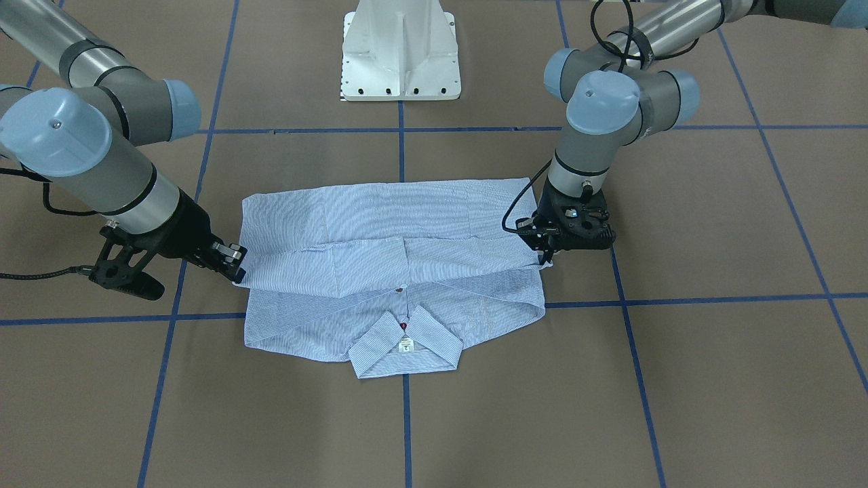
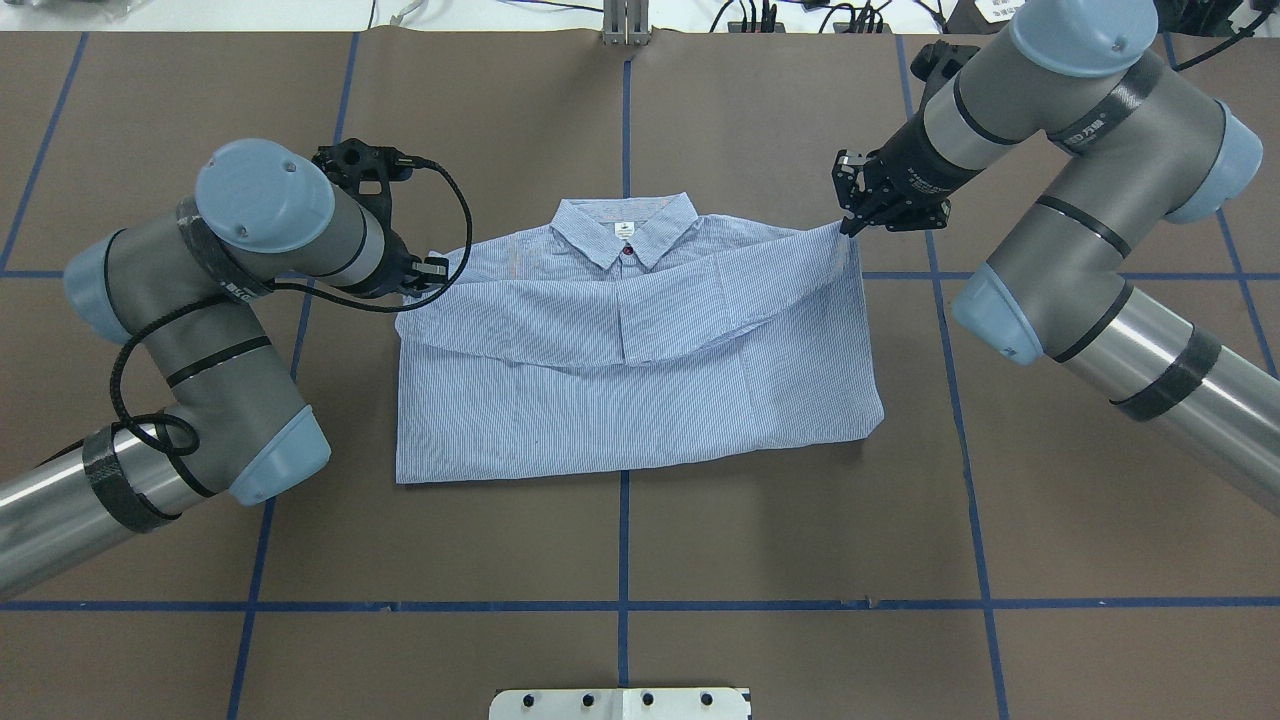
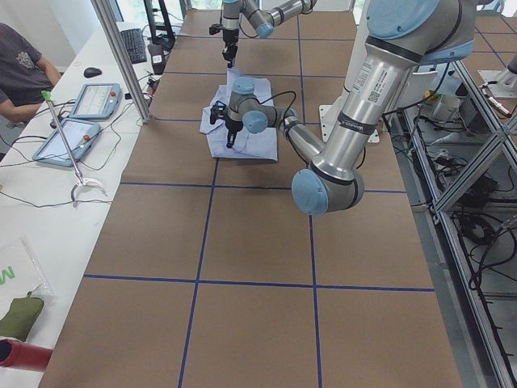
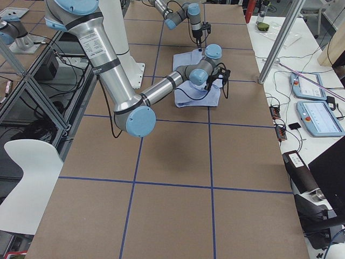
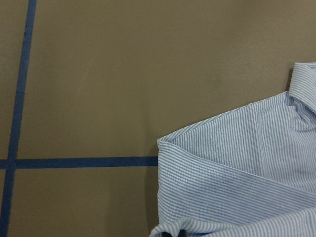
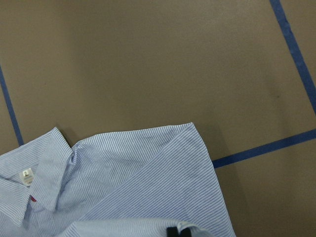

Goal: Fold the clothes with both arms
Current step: 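Lay the hem near the collar and open both grippers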

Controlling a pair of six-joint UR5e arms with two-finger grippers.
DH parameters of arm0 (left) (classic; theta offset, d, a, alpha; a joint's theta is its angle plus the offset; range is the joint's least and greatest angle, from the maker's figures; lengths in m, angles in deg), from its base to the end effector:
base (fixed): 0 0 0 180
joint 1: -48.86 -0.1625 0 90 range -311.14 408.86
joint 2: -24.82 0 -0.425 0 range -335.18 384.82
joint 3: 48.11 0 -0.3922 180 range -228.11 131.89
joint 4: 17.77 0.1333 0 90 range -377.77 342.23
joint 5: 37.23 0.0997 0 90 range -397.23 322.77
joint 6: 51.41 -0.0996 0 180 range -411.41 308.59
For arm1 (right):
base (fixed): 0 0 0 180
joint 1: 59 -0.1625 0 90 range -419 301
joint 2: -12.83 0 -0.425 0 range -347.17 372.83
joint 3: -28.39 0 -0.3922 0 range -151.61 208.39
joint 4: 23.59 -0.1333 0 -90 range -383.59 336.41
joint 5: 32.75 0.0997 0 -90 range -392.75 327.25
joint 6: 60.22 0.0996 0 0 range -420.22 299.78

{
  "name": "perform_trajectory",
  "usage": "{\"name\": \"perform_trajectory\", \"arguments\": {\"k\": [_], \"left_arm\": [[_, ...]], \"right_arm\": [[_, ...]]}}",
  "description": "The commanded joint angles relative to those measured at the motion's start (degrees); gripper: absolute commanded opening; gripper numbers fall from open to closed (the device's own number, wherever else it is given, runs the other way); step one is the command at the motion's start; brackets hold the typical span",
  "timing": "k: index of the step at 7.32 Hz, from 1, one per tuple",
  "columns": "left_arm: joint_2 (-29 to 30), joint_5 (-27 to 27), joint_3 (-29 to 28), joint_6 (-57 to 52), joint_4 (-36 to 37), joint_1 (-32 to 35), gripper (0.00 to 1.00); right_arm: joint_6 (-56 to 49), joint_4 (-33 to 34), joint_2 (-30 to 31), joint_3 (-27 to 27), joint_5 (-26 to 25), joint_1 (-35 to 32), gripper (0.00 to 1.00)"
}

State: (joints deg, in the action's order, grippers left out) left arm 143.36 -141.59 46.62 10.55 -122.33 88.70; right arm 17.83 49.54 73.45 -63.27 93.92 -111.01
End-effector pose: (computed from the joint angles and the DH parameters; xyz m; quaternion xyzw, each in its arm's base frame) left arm 0.4444 -0.5122 0.3116 0.1298 0.3975 -0.0428 0.9074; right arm -0.3546 -0.5740 0.3102 -0.0397 -0.4792 0.1771 0.8587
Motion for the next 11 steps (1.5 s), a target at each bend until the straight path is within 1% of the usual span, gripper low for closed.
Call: {"name": "perform_trajectory", "arguments": {"k": [1, 3, 6, 7, 8, 9, 10, 11], "left_arm": [[0.03, 0.03, -1.39, 0.00, -1.43, 0.06, 0.00], [0.03, 0.03, -1.57, 0.00, -1.61, 0.23, 0.00], [0.12, 0.03, -1.57, 0.00, -1.52, 0.23, 0.00], [0.12, 0.03, -1.48, 0.26, -1.52, 0.23, 0.42], [0.03, 0.12, -1.05, 0.61, -1.43, 0.49, 0.99], [-0.06, 0.21, 0.70, 0.70, -1.17, 1.45, 1.00], [-0.67, 0.03, 4.28, 0.70, 0.40, 2.33, 1.00], [-0.76, -0.05, 8.49, 0.70, 5.28, 2.34, 1.00]], "right_arm": [[0.00, -0.01, -1.29, 1.83, -0.46, -0.02, 0.00], [-0.96, -0.01, -2.70, 4.21, -0.54, -0.02, 0.00], [-1.67, -0.01, -2.79, 4.74, -0.90, -0.11, 0.00], [-1.67, -0.01, -2.79, 4.74, -0.90, -0.20, 0.28], [-1.76, -0.18, -2.70, 4.48, -0.81, -0.03, 0.99], [-4.89, -0.10, -2.53, 3.87, -0.37, -0.20, 1.00], [-6.05, -0.01, -0.26, 0.29, -0.28, -0.29, 1.00], [-5.98, 0.08, 2.72, -4.79, 0.15, 0.41, 1.00]]}}
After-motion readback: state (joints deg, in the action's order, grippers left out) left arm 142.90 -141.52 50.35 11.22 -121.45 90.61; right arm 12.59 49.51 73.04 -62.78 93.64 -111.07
